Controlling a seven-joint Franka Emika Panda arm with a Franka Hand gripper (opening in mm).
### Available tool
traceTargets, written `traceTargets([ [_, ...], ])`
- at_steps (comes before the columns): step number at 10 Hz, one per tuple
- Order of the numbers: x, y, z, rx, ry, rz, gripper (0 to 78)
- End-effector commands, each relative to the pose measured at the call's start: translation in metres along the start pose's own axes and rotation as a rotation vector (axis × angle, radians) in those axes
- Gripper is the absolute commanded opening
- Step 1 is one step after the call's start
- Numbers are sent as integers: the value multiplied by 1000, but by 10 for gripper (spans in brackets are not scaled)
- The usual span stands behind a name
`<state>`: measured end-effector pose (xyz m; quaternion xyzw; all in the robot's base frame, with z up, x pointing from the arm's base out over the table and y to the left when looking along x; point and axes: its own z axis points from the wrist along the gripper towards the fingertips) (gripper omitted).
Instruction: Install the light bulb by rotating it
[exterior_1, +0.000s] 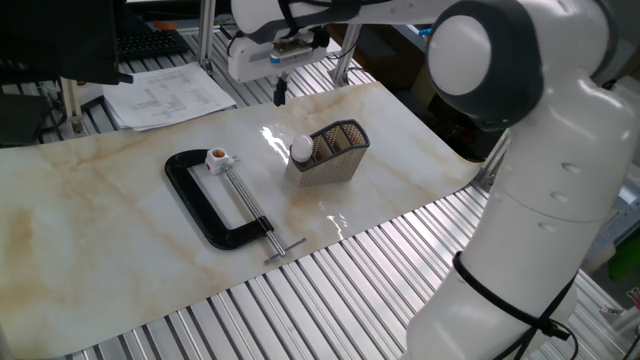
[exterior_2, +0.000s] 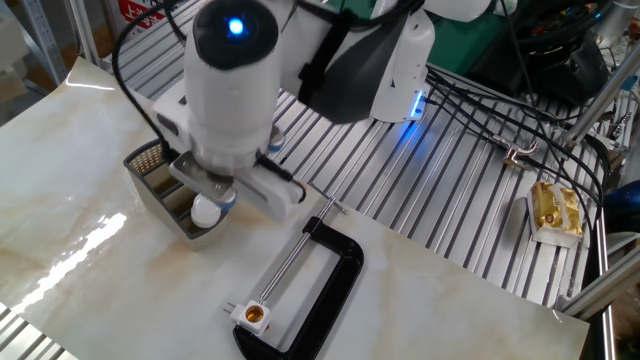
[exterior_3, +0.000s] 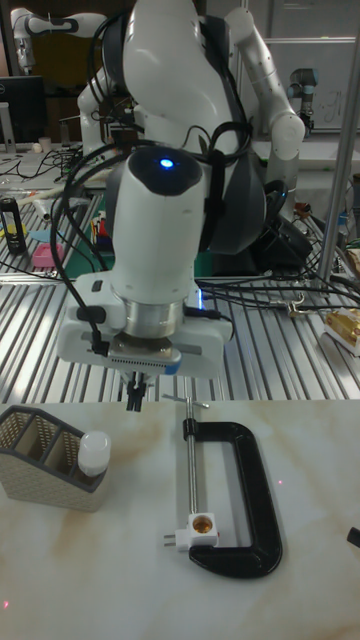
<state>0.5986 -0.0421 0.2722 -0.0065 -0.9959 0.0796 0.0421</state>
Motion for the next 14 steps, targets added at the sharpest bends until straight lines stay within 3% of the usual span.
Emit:
traceTargets([
  [1,-17,-11,16,22,-19,-29,0],
  [2,-17,-12,17,21,-20,-30,0],
  [3,-28,-22,33,14,-19,-40,0],
  [4,-30,-22,36,17,-21,-25,0],
  [7,-25,-21,40,26,-28,10,0],
  [8,-25,-21,40,26,-28,10,774],
  [14,-25,-21,40,26,-28,10,774],
])
